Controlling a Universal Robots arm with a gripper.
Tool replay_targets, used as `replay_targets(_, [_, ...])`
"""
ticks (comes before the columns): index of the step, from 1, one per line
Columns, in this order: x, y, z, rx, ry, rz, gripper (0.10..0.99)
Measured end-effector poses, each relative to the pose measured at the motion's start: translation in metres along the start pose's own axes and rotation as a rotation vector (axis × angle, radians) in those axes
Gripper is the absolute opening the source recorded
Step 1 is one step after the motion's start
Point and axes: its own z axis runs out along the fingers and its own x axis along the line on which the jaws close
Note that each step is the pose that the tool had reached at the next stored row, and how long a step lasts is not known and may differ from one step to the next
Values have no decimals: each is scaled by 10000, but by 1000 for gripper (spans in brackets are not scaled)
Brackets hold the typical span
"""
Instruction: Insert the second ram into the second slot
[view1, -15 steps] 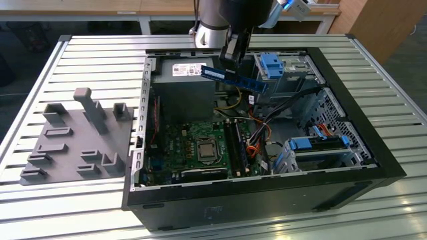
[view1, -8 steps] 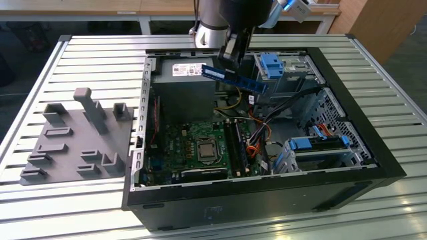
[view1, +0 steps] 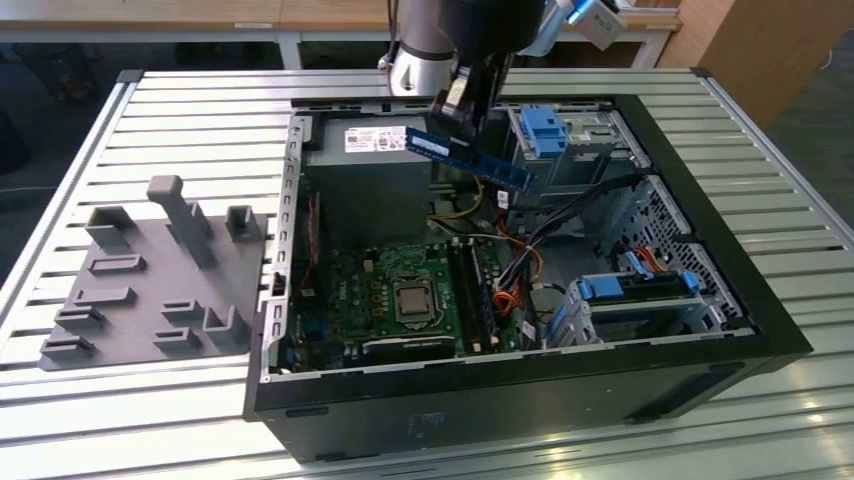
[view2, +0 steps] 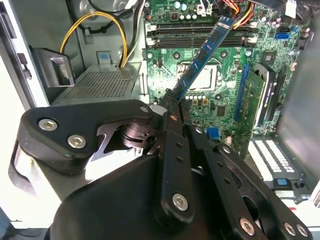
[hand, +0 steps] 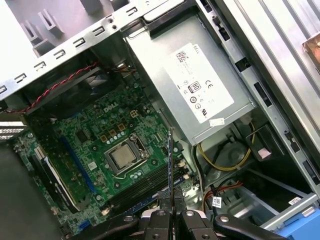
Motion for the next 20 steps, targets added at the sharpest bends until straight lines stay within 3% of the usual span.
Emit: replay_targets(20, [0,0,2,17,-45,1252,133])
